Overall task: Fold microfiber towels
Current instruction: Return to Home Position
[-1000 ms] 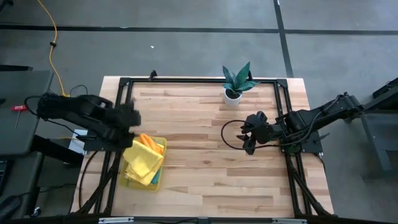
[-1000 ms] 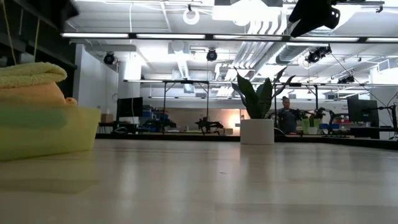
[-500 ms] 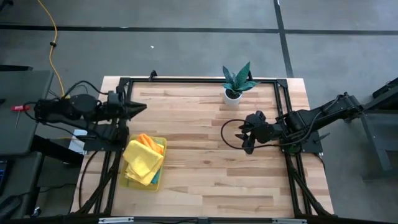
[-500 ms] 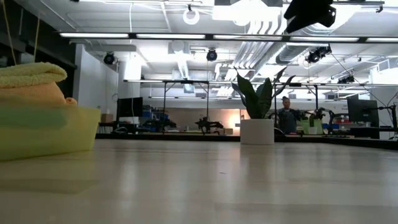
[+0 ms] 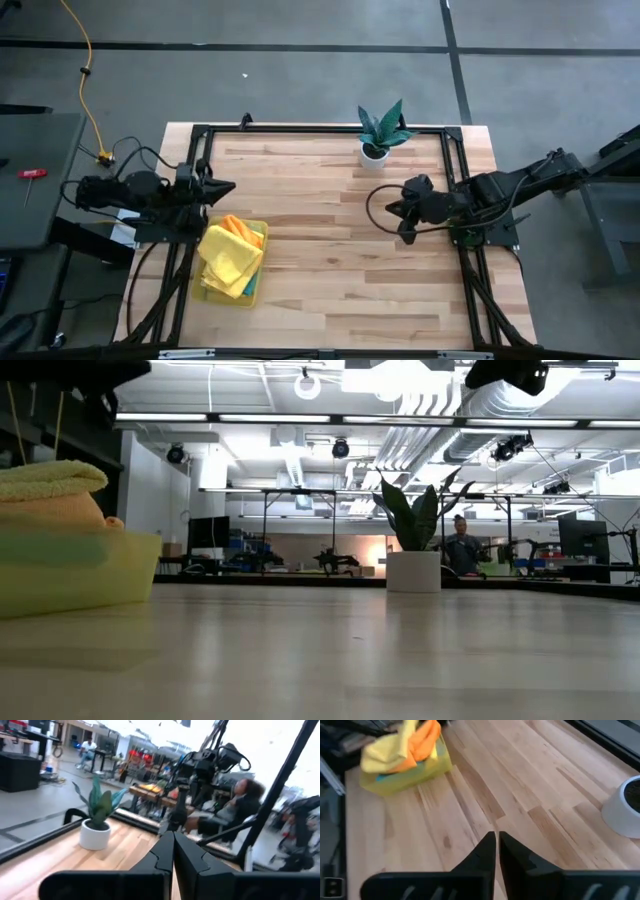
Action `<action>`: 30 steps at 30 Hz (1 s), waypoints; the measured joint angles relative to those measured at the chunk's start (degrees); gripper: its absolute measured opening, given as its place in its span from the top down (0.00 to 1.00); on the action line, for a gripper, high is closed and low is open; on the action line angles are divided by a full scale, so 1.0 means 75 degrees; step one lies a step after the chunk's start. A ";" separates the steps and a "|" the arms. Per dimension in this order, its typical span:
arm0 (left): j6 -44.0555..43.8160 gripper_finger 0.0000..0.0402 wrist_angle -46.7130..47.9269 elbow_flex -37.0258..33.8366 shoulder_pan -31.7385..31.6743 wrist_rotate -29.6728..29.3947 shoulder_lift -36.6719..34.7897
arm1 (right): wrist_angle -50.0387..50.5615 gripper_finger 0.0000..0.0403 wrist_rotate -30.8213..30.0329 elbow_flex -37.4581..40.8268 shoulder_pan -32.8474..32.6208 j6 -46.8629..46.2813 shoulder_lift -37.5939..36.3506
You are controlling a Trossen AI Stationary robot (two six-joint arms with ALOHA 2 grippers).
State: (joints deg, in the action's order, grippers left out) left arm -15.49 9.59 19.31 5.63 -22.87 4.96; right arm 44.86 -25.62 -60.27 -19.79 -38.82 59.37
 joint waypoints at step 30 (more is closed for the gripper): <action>-0.1064 1.00 -0.1468 -0.2483 -0.1714 0.2340 -0.0483 | -0.4426 1.00 0.0643 0.4823 -0.0583 -0.0119 -0.4064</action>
State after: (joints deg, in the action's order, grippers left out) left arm -23.46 -1.43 0.68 -7.22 -5.33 1.34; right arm 11.66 -20.79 -24.10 -24.16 -39.71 28.89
